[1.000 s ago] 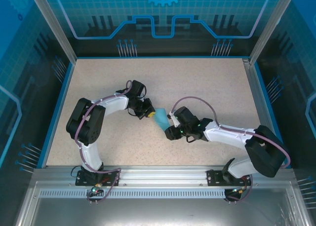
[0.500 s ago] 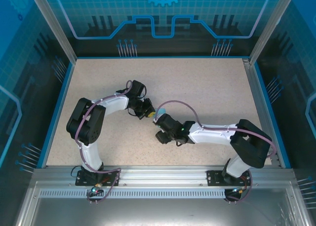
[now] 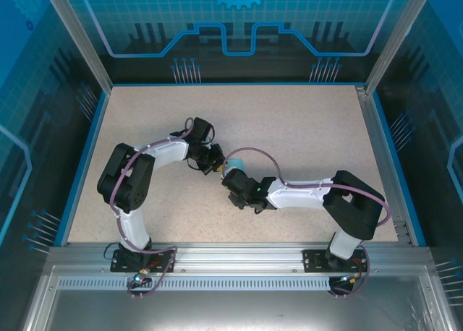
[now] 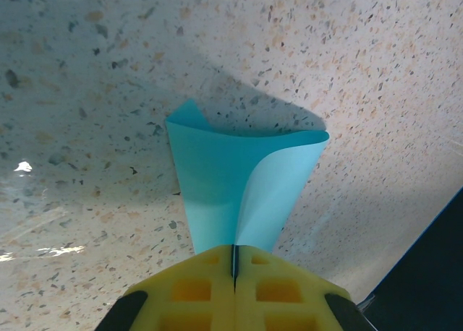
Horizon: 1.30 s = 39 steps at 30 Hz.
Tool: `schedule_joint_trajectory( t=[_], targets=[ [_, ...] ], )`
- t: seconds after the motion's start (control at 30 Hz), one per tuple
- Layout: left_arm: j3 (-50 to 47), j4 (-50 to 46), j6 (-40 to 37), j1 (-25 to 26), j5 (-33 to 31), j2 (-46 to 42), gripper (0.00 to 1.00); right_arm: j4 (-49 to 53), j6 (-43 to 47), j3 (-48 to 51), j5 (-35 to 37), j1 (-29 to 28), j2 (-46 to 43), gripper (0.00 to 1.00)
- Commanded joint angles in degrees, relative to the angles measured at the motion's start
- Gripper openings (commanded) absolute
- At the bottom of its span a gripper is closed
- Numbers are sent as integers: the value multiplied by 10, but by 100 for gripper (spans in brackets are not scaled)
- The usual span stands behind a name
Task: Fold a paper plane with a square sheet of paper (pick it up from the middle)
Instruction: Fold the wing for the fifth time at the center of the table.
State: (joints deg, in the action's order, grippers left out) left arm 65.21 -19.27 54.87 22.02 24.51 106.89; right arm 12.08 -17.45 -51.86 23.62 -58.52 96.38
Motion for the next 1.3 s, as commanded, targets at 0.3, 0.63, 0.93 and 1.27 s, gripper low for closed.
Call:
schedule_joint_trajectory(
  t=[0.3,0.63,0.93,1.27],
  targets=[
    [0,-18,-10,2,4,-34,0,-34,-2,37,-73,30,-49,2],
    [-9,-14,-8,0,-4,-62,37,-116,-1,96,-297,128,-81,1],
    [-32,-15,-15,0,-39,-115,50,-164,-21,113,-420,181,-62,1],
    [-44,19,-21,2,-20,-120,55,-214,-43,135,-473,208,-46,1]
  ],
)
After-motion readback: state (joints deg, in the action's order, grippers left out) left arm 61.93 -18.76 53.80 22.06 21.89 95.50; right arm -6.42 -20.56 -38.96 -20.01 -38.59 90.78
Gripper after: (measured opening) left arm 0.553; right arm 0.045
